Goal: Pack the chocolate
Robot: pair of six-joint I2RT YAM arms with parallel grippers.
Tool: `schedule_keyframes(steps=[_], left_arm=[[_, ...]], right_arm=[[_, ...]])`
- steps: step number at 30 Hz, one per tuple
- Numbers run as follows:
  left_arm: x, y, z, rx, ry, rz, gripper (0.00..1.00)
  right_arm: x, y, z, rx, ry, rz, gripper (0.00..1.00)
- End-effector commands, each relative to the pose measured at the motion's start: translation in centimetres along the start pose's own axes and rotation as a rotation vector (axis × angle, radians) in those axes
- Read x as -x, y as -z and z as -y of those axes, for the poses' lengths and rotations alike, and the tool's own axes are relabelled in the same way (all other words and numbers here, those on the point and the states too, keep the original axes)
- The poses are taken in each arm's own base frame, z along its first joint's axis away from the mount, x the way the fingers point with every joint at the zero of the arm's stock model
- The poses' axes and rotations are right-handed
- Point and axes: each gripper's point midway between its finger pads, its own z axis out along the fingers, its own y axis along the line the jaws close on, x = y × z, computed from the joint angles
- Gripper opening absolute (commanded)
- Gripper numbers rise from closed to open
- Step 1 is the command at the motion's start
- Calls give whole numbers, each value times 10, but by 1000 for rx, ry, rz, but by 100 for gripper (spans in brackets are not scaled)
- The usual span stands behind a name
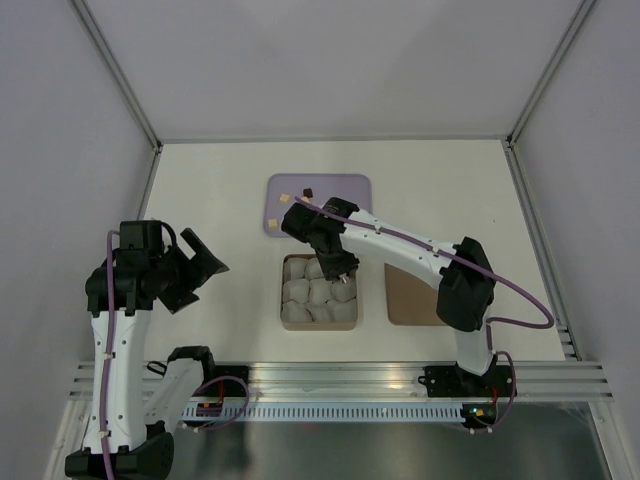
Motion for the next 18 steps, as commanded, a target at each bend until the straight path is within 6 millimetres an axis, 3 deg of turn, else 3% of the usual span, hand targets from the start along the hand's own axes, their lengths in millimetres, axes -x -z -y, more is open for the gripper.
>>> schedule_keyframes(steps=[1,10,18], left_arm=[[4,7,5,-24,-20,19,100],[6,6,5,-20,-16,27,100],[6,8,7,-29,-5,29,100]], right_arm=[[7,34,8,30,-39,62,38],[9,49,9,69,-54,87,38],[50,92,-5,189,-82,221,37]])
